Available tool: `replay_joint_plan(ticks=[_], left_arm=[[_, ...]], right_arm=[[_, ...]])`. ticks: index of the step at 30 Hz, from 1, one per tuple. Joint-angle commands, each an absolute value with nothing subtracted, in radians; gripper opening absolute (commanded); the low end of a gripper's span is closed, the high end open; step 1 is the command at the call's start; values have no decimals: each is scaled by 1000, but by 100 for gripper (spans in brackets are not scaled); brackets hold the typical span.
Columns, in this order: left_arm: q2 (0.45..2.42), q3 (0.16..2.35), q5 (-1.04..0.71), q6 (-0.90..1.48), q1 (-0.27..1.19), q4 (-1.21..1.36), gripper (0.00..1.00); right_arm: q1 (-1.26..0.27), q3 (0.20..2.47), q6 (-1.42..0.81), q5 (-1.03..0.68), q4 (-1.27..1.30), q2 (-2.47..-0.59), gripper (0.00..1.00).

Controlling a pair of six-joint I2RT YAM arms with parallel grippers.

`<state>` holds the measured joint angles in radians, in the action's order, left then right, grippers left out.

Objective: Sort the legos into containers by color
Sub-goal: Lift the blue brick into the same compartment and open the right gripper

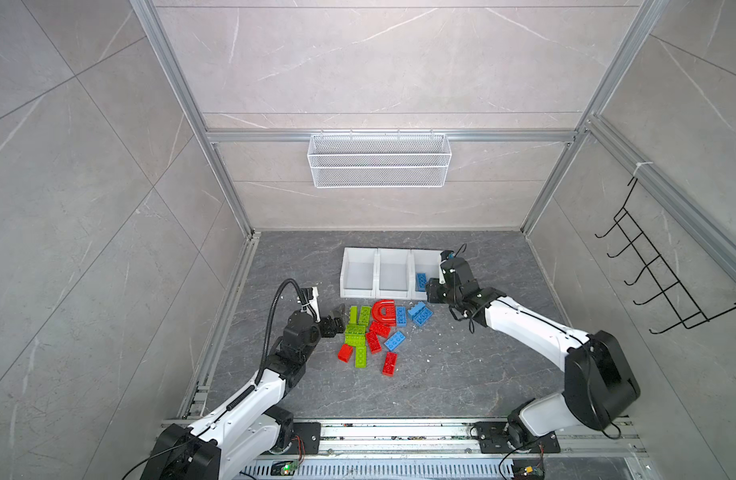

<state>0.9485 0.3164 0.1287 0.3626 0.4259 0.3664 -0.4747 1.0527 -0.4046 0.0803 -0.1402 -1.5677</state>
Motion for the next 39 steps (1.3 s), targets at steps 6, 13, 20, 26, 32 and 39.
replay_joint_plan(ticks=[6, 13, 20, 26, 32, 39], left_arm=[[931, 321, 150, 334, 425, 397, 99], [935, 321, 152, 334, 425, 400, 99], [946, 325, 142, 340, 425, 407, 99], [969, 323, 133, 343, 425, 423, 99], [968, 322, 141, 338, 424, 422, 99], [952, 314, 127, 338, 425, 436, 99]], right_arm=[[-371, 1273, -349, -43, -98, -1834, 29], [-353, 1354, -347, -49, -120, -1931, 30], [-353, 1363, -336, -48, -120, -1973, 32], [-353, 1399, -335, -58, -125, -2026, 34], [-353, 1408, -324, -43, -141, -2024, 42], [-356, 1371, -300, -43, -186, -1906, 53]])
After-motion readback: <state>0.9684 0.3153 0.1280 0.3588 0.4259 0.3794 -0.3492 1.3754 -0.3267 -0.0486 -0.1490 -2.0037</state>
